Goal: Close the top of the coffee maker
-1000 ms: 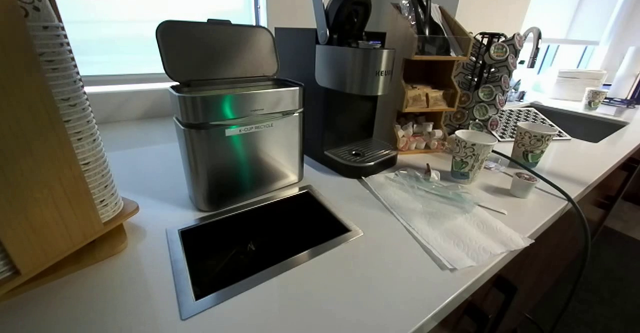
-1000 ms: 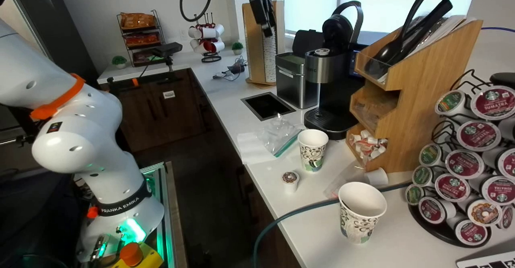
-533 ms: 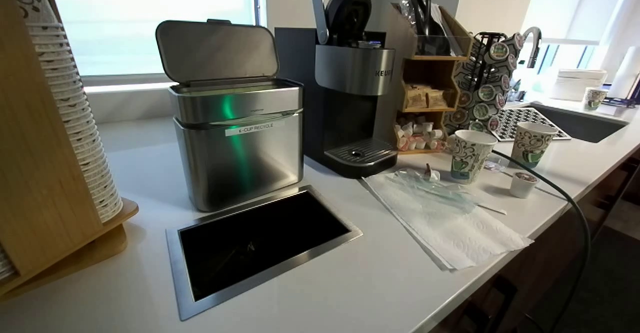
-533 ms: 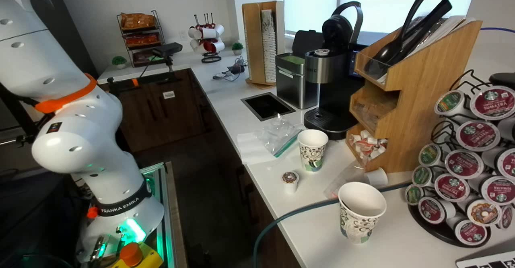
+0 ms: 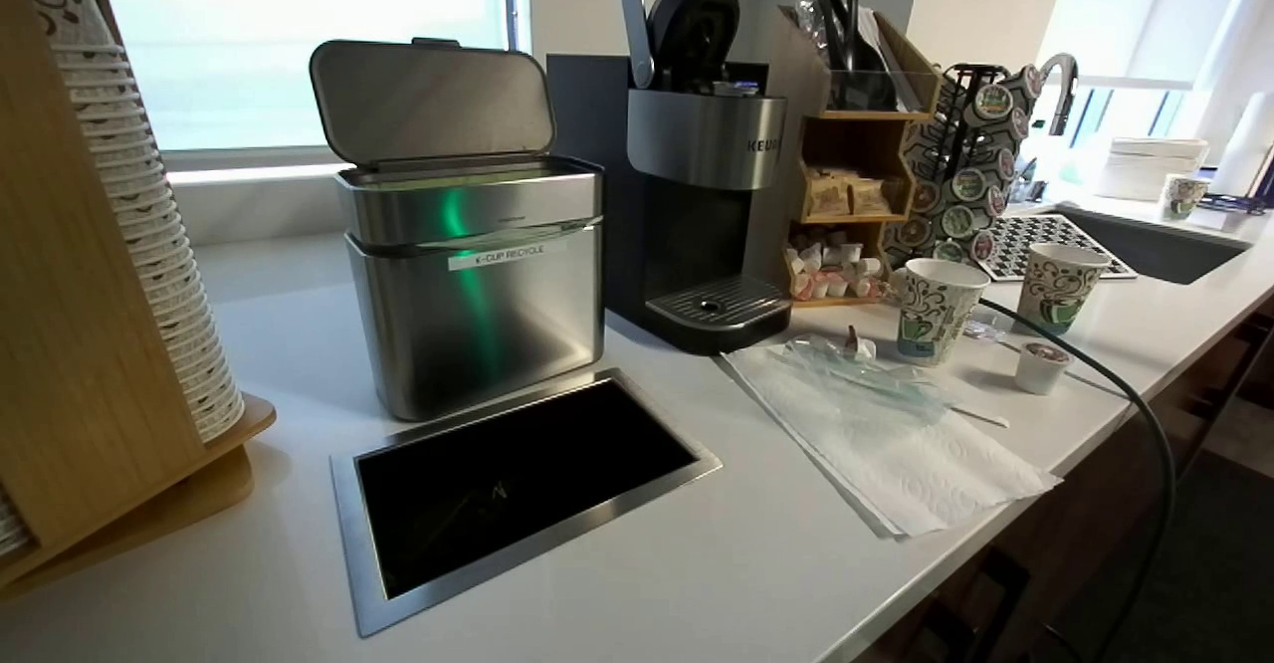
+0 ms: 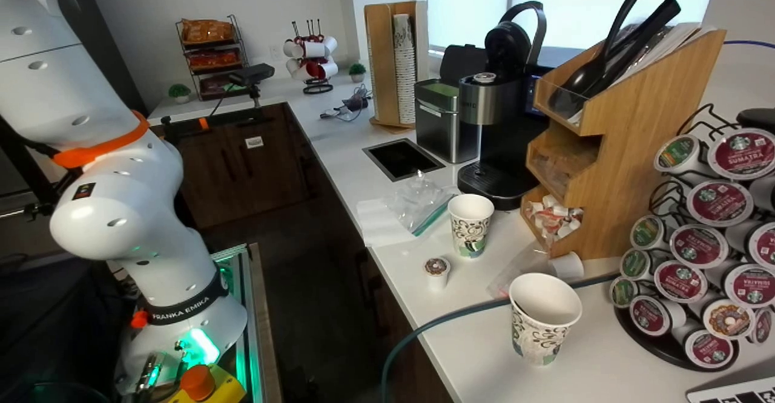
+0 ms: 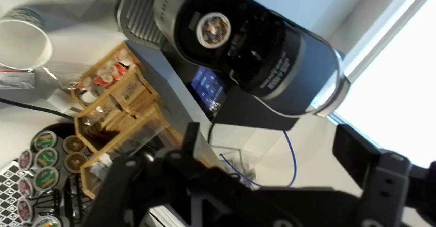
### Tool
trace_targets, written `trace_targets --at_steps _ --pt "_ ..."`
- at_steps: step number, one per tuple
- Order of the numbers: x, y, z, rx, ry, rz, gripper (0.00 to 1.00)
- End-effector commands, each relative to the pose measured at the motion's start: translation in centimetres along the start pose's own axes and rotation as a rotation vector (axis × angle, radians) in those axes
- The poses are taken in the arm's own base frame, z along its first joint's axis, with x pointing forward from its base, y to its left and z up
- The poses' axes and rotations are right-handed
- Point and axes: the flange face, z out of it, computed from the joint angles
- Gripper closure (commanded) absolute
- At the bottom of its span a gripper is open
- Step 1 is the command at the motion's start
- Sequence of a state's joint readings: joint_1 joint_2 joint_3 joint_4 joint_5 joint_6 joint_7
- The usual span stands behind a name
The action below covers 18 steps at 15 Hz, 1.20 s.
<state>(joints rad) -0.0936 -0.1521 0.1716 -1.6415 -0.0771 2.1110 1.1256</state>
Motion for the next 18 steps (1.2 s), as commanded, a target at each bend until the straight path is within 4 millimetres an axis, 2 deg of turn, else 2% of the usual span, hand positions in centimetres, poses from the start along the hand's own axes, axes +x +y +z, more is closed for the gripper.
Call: trace_targets --at_steps 1,4,7,9,10,12,13,18 --pt "-0.1 -4.7 4.2 0.092 0.147 0.084 0.00" --pt "-0.5 -7.3 8.2 0.085 0.256 0.145 0.00" --pt "-0.5 -9.4 10.7 0.028 0.316 0.230 0.00" --pt "-0.5 -10.8 10.4 0.027 0.284 0.251 0.00" --pt "-0.8 -8.9 11.0 0.028 0.284 0.210 0.00" --pt "-0.7 -10.1 10.7 0.036 0.288 0.218 0.00" --pt "-0.6 -10.2 10.8 0.009 0.281 0.247 0.00" --pt "-0.1 -10.9 13.0 -0.040 0.245 0.309 0.00"
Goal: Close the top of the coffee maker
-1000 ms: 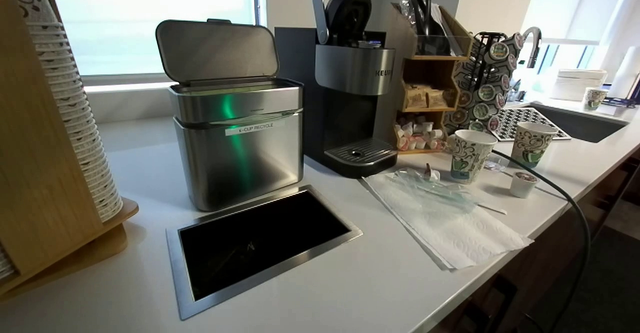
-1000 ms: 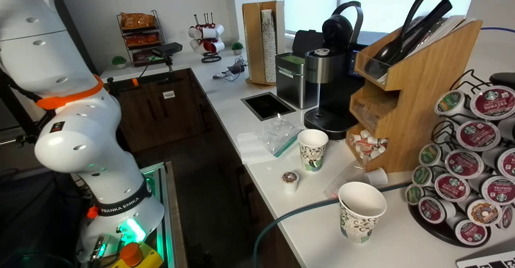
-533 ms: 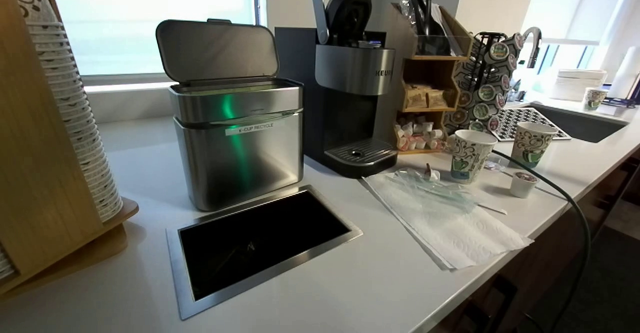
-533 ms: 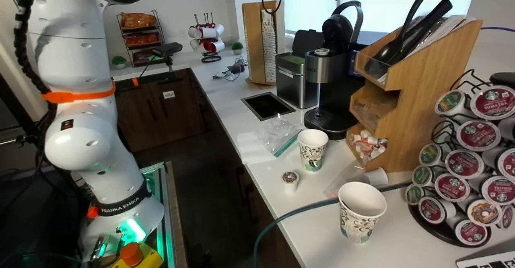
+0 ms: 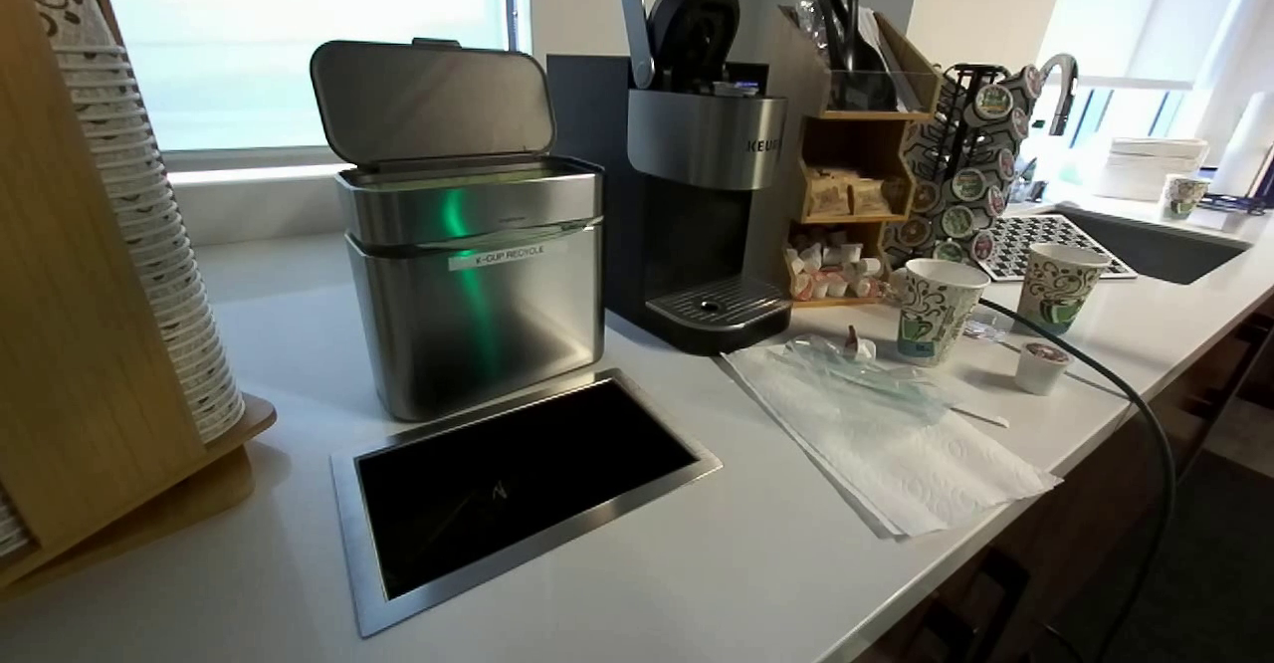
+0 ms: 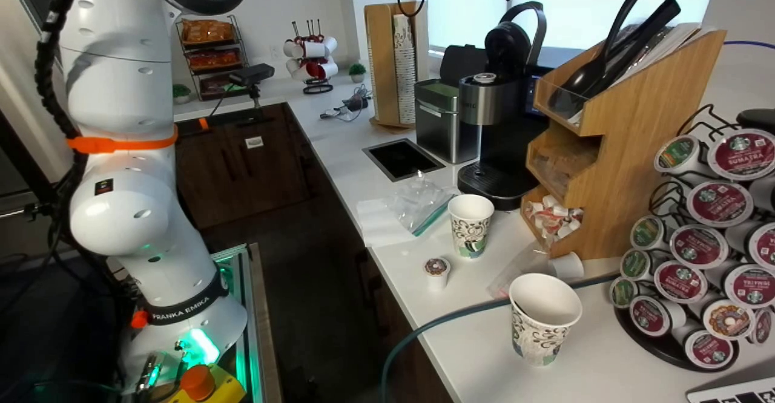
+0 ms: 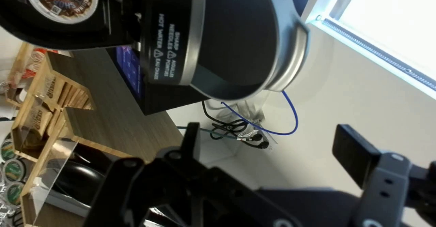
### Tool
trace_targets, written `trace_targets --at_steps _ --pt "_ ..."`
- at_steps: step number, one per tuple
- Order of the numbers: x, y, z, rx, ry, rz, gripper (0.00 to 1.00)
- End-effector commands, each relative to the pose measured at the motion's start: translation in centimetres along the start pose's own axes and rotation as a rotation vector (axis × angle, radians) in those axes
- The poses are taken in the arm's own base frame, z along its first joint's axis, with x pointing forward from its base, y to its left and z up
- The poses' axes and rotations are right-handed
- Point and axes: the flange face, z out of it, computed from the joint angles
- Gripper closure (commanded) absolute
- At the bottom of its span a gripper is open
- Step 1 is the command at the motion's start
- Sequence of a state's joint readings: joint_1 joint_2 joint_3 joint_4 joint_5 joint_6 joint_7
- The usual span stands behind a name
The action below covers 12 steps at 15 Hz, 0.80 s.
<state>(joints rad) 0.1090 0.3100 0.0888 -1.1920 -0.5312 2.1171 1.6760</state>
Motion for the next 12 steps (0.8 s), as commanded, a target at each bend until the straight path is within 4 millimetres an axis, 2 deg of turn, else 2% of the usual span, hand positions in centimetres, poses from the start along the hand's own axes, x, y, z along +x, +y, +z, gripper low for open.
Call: trace_targets --at_steps 1,3,4,6,12 --pt "-0.4 -1.2 1.8 -0.034 -0.029 0.063 0.00" --pt "-0.3 -1.7 1.9 -0.015 -0.012 0.080 0.00" --pt "-0.3 -0.8 1.8 -0.014 -0.011 0.039 0.00" --pt "-0.2 -1.2 2.1 -0.007 -0.011 0.050 0.00" --pt "-2.0 -1.8 4.3 -0.034 -0.058 0.056 0.00"
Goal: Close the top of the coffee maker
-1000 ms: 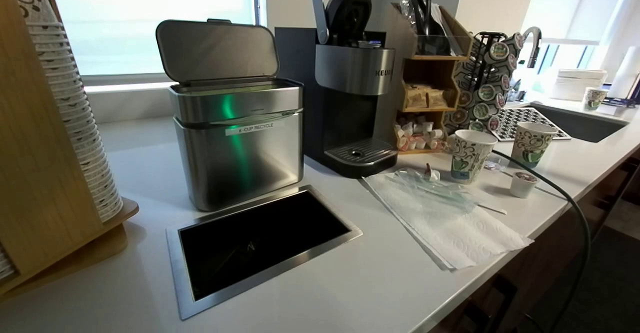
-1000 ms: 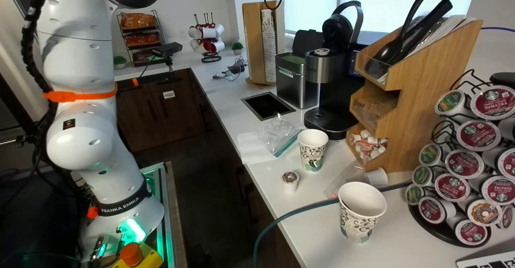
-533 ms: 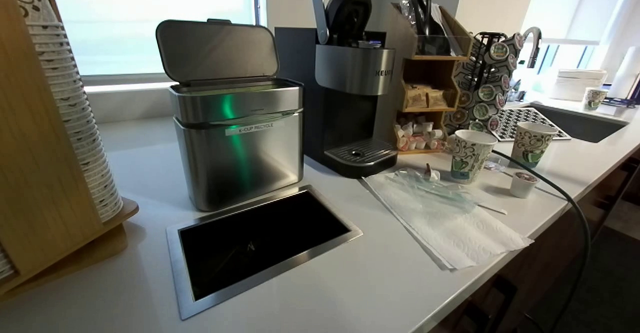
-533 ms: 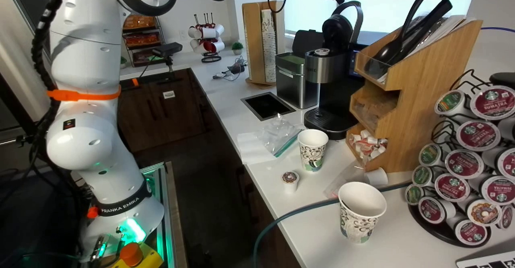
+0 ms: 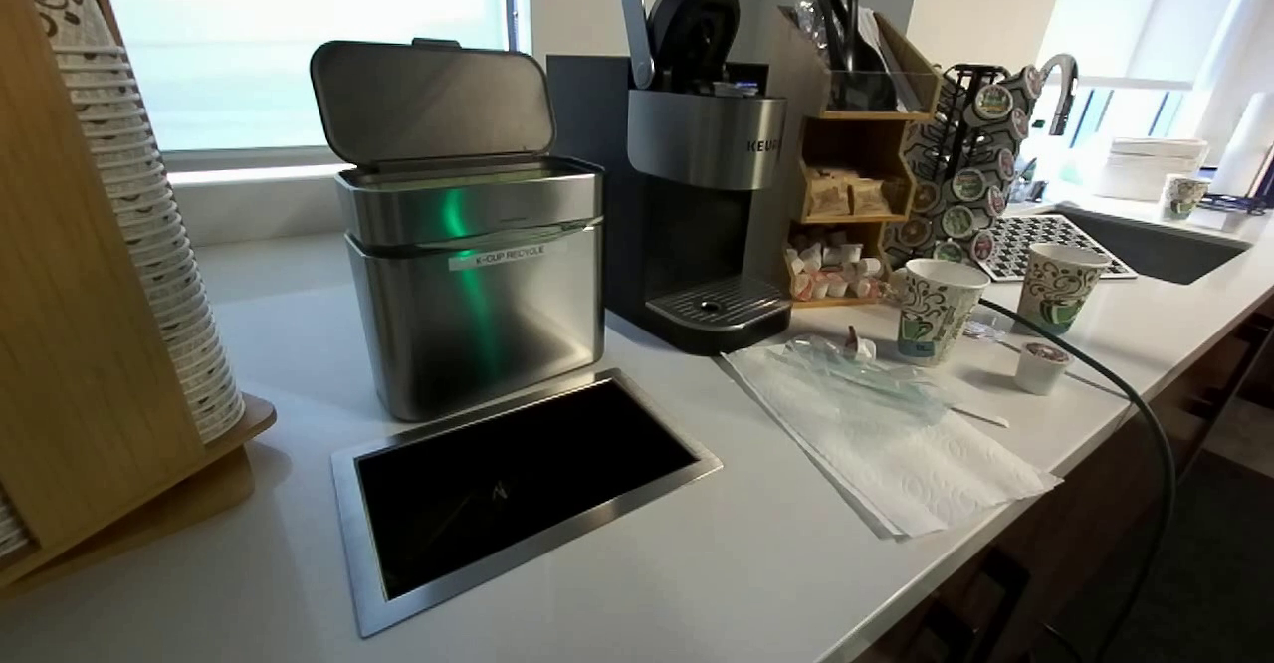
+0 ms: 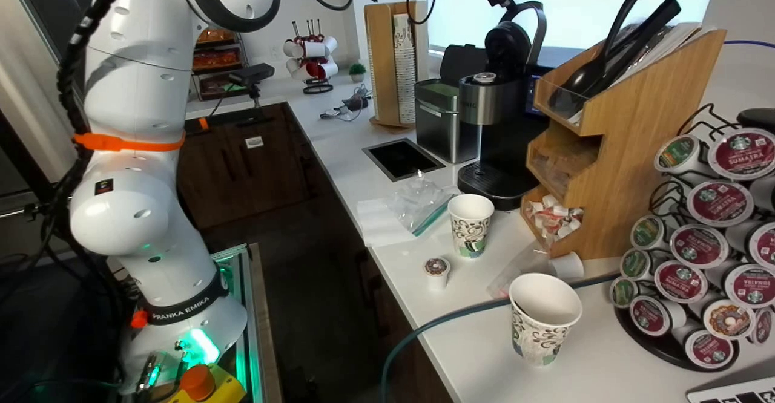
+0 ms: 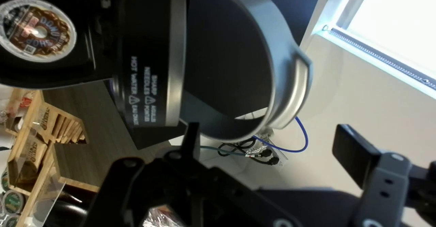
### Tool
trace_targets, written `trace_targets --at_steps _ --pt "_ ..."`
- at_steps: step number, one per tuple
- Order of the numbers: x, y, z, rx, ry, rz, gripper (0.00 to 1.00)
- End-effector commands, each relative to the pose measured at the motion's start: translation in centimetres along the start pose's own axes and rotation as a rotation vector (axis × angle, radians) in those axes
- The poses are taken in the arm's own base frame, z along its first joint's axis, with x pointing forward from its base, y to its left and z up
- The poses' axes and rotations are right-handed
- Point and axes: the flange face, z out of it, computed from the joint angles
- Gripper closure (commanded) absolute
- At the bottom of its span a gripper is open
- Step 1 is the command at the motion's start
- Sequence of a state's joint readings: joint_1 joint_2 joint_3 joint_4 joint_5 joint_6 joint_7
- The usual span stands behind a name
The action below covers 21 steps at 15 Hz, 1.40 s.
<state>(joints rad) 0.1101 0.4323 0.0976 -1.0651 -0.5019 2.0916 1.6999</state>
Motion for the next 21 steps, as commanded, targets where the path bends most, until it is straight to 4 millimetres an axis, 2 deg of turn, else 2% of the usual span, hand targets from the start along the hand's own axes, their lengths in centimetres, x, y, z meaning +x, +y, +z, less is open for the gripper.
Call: trace_targets --at_steps 1,5,11,15,19,21 --pt "-0.6 -0.9 0.9 -0.004 -0.019 0.015 0.00" --pt "-0.6 -1.4 1.2 -0.015 -0.012 0.025 0.00" --pt "-0.4 -1.1 1.3 -0.124 0.005 0.063 0.00" --pt "-0.4 -0.9 1.0 -0.190 -0.022 0.065 0.00" --pt "0.0 -0.2 1.4 -0.255 -0.070 0.090 0.00" --pt "0.1 -0.6 1.2 -0.225 -0.069 0.098 0.00"
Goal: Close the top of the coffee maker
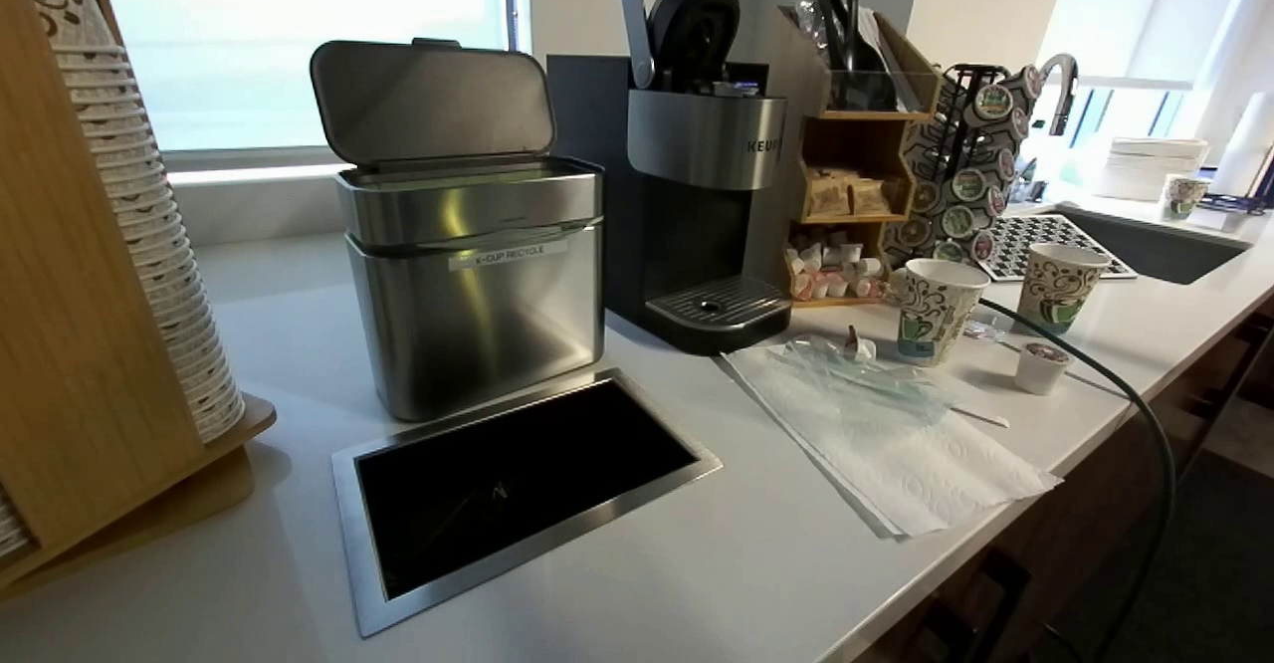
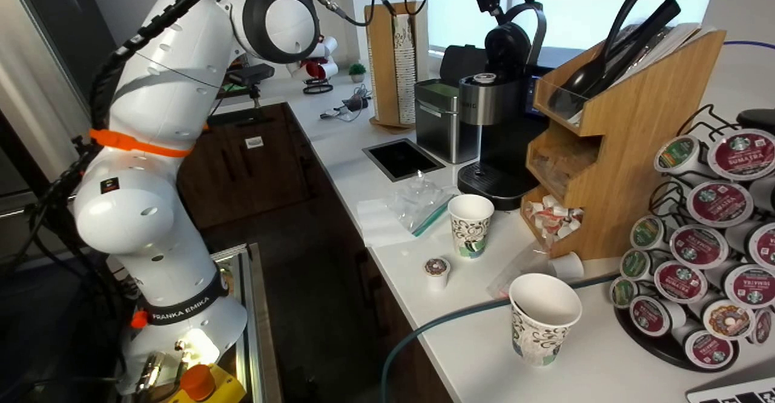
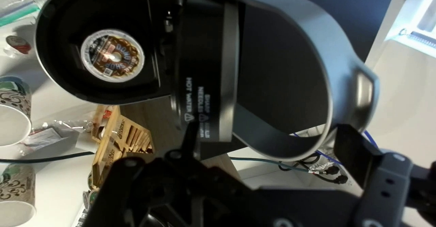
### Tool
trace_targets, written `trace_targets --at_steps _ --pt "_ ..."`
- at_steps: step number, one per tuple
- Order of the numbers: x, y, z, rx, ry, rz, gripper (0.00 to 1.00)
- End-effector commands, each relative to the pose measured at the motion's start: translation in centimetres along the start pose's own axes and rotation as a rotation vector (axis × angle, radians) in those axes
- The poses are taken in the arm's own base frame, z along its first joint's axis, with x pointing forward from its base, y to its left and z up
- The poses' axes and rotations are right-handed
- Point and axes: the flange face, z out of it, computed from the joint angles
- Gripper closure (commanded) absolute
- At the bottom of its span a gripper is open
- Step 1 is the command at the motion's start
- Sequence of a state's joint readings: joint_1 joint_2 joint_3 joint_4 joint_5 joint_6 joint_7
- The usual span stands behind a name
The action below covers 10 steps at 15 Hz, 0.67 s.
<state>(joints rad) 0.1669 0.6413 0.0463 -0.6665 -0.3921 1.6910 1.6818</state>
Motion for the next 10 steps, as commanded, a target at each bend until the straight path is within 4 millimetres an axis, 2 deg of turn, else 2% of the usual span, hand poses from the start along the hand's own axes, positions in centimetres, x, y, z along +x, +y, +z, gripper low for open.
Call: trace_targets --at_steps 1,8,10 --pt "0.1 -0.8 -0.5 0.049 -0.031 0.011 0.00" --pt "0.2 -0.7 -1.3 0.062 -0.012 0.006 0.00" --pt "0.3 -1.3 -1.5 0.118 0.005 0.031 0.00"
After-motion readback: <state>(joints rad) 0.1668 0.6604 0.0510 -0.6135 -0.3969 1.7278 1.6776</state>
